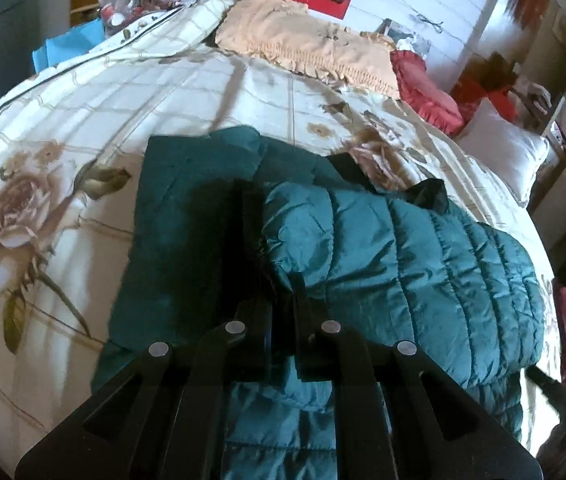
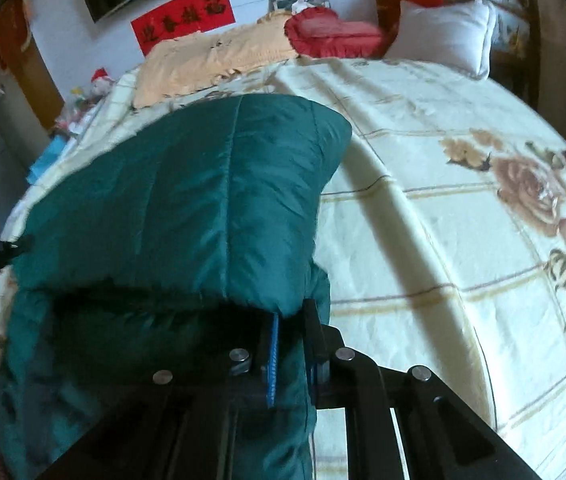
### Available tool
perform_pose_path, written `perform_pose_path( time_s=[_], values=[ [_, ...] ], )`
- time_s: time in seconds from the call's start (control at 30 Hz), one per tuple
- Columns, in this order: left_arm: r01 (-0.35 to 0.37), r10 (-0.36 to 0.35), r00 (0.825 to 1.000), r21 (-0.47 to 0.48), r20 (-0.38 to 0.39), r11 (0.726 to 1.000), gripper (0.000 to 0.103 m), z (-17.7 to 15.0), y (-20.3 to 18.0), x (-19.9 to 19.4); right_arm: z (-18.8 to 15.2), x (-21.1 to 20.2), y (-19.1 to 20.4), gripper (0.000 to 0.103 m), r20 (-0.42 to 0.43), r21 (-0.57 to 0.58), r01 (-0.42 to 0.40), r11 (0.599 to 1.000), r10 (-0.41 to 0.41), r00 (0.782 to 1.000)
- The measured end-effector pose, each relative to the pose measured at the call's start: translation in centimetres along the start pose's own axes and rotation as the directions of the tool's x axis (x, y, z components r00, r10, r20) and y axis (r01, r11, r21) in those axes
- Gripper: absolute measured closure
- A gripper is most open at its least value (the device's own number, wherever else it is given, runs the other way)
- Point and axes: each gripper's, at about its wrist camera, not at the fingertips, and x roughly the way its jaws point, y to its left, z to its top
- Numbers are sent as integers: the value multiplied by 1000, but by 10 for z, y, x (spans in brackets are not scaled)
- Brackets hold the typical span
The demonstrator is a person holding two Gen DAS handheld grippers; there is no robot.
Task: Fold large clothes
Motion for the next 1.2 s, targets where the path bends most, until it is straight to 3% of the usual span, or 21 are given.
perform_pose_path(
  time_s=[0.13, 0.2, 0.3, 0.43, 0.53, 0.63, 0.8, 0.93, 0.97, 1.0, 1.07, 1.13, 1.2],
  values=[
    [2, -2, 1000, 0, -3, 1000, 96, -1, 4, 1, 12, -37, -6, 90, 136, 76, -13, 997, 3, 991],
    [-1, 1, 1000, -11, -10, 1000, 96, -3, 4, 3, 26, -40, 5, 89, 166, 61, -38, 997, 27, 986],
    [-7, 7, 1000, -14, -8, 1000, 96, -2, 3, 5, 51, -18, 31, 89, 135, 4, -92, 996, 91, 987],
    [-21, 21, 1000, -13, 0, 1000, 96, 3, 3, 7, 79, 22, 52, 89, 84, -52, -103, 993, 107, 991],
    [-21, 21, 1000, -10, -3, 1000, 96, 5, 4, 11, 87, 52, 43, 89, 62, 2, -36, 999, 36, 997],
    [-21, 21, 1000, 0, -2, 1000, 96, 4, 1, 16, 78, 83, 27, 89, 12, 72, -48, 996, 47, 999],
    [-29, 29, 1000, -3, 5, 1000, 96, 5, 1, 10, 79, 72, 40, 89, 29, 20, 14, 1000, -15, 999],
    [57, -56, 998, -58, 12, 997, 96, 12, 15, -9, 74, 37, 44, 88, 83, 16, -42, 999, 41, 996],
    [68, -67, 998, -62, 17, 996, 96, 14, 16, -14, 73, 30, 48, 82, 91, 1, -51, 999, 50, 995],
    [72, -71, 997, -60, 26, 996, 92, 16, 16, -21, 69, 23, 51, 64, 99, -16, -56, 998, 57, 993],
    [68, -66, 997, -46, 50, 997, 80, 18, 13, -34, 61, 14, 61, 49, 107, -44, -72, 996, 76, 991],
    [68, -63, 992, -40, 109, 997, 43, 18, 12, -51, 53, 13, 71, 49, 89, -74, -77, 994, 83, 993],
    [68, -60, 982, -40, 178, 997, 34, 15, 11, -65, 47, 13, 80, 49, 80, -89, -81, 993, 89, 993]
  ],
)
